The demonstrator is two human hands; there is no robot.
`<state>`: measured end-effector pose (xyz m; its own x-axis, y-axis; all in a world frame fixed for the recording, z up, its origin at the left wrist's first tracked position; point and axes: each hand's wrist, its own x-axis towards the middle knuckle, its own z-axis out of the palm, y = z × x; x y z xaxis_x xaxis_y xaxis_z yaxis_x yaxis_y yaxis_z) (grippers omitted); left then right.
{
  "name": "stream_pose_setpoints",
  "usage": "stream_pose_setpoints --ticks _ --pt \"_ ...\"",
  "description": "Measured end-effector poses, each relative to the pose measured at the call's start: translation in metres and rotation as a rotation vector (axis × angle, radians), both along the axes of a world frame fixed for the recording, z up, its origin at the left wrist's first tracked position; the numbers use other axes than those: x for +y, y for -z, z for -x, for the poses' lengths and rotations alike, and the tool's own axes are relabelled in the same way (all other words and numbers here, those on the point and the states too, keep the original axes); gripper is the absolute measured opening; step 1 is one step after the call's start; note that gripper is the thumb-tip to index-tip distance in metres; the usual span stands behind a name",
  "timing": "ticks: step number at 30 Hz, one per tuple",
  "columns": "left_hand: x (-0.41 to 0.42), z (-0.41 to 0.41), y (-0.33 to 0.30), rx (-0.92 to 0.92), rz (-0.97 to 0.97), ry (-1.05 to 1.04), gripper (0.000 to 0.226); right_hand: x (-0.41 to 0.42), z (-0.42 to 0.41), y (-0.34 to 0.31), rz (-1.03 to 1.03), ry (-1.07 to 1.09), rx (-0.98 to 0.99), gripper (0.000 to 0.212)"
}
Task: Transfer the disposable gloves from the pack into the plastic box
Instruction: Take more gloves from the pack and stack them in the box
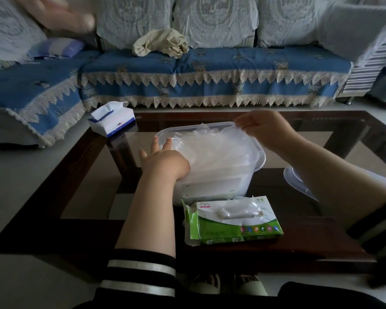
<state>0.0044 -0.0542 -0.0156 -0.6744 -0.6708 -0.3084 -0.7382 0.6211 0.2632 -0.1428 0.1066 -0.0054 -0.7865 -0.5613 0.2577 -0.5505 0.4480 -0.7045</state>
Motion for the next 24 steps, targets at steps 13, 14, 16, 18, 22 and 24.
stream_pose_setpoints --ticks 13,14,16,18,22,24 --pt "0.002 -0.018 -0.004 0.329 0.481 -0.017 0.022 0.06 -0.06 0.022 0.156 0.137 0.089 0.014" --pt "0.004 -0.021 -0.005 0.453 0.502 -0.048 0.019 0.062 -0.071 0.023 0.079 0.046 0.076 0.01" --pt "0.012 -0.027 -0.008 0.725 0.469 -0.042 0.016 0.066 -0.088 0.028 -0.118 -0.131 0.006 0.006" --pt "0.027 -0.029 -0.009 0.872 0.318 0.029 0.016 0.062 -0.097 0.041 -0.34 -0.265 -0.023 0.017" --pt "0.065 -0.032 0.002 0.704 0.035 0.261 0.022 0.051 -0.099 0.076 -0.507 -0.286 -0.031 0.046" --pt "0.077 -0.035 0.012 0.562 -0.131 0.336 0.021 0.048 -0.099 0.086 -0.522 -0.24 0.012 0.049"
